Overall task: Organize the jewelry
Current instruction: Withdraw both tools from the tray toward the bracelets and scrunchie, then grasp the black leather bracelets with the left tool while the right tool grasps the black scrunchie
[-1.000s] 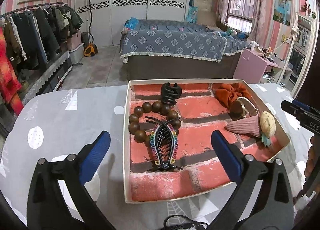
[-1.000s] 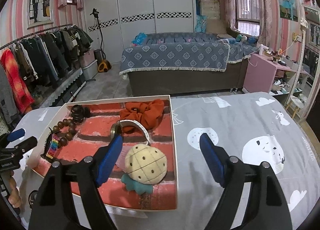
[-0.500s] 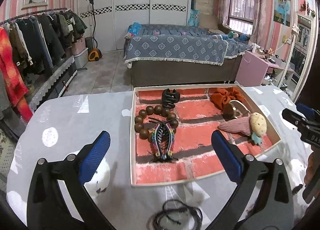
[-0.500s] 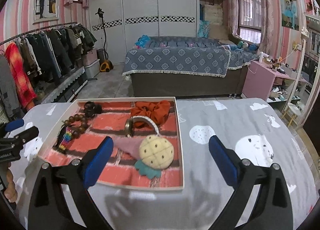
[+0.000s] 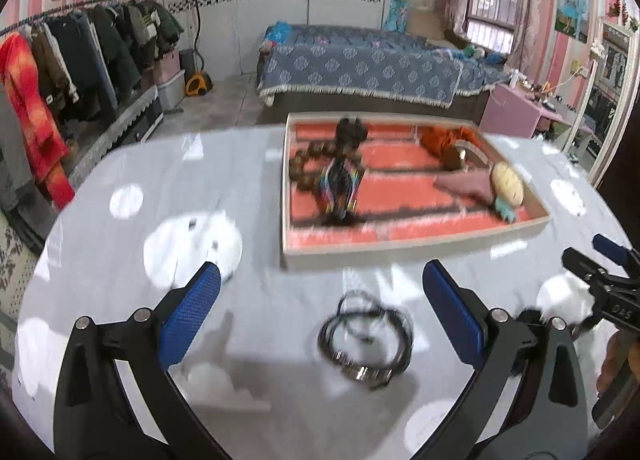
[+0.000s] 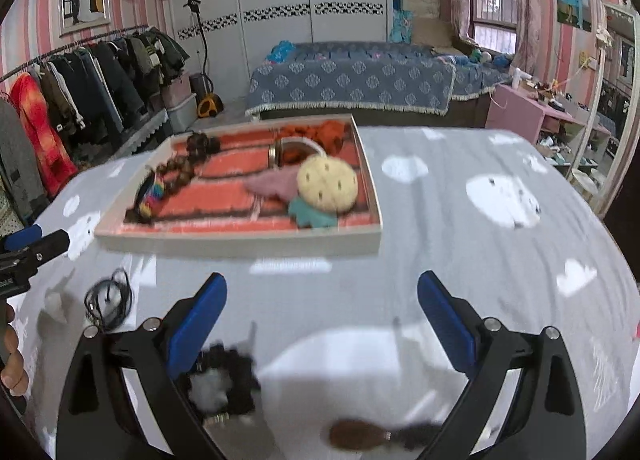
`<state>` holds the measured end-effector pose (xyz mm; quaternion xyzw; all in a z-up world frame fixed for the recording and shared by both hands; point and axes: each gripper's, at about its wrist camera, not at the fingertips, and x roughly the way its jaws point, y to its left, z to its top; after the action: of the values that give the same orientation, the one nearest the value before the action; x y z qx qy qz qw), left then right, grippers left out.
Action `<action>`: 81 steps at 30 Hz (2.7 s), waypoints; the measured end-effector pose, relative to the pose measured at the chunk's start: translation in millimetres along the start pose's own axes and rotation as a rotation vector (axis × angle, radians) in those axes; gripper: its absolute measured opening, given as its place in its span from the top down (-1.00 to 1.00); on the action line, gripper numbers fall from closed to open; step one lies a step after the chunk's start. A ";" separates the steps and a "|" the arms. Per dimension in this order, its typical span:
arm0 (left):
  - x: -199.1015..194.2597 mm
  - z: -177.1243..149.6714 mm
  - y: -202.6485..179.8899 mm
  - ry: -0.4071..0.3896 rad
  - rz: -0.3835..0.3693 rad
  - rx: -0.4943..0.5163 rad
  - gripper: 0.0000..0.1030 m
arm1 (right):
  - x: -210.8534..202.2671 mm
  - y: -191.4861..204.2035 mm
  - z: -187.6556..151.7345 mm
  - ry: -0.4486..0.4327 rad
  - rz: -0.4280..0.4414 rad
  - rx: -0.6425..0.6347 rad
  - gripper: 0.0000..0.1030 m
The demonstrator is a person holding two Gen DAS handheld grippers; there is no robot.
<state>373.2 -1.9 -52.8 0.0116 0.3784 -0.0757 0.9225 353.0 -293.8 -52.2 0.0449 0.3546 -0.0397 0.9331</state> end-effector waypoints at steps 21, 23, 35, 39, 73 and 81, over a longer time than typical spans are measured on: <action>14.7 -43.7 -1.0 0.050 0.034 -0.002 -0.89 | -11.8 23.2 -49.3 0.022 -0.031 -0.095 -0.83; 16.6 -44.7 -2.6 0.050 0.036 0.008 -0.89 | -9.5 26.0 -49.7 0.033 -0.034 -0.108 -0.83; 34.0 -46.1 -8.3 0.104 0.016 0.037 -0.54 | 7.0 31.6 -50.5 0.109 -0.025 -0.127 -0.80; 41.3 -44.4 -7.9 0.130 -0.006 0.034 -0.31 | 13.8 35.4 -51.3 0.142 -0.023 -0.142 -0.45; 27.3 -43.0 -17.6 0.075 -0.007 0.075 0.80 | 1.0 20.1 -41.8 0.087 0.043 -0.069 0.74; 3.2 -18.3 -24.7 -0.001 -0.010 0.088 0.80 | -10.3 15.2 -17.8 0.043 0.068 -0.056 0.74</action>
<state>359.0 -25.3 -67.2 0.0500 0.3741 -0.0970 0.9209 335.2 -276.3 -57.8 0.0318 0.3740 0.0027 0.9269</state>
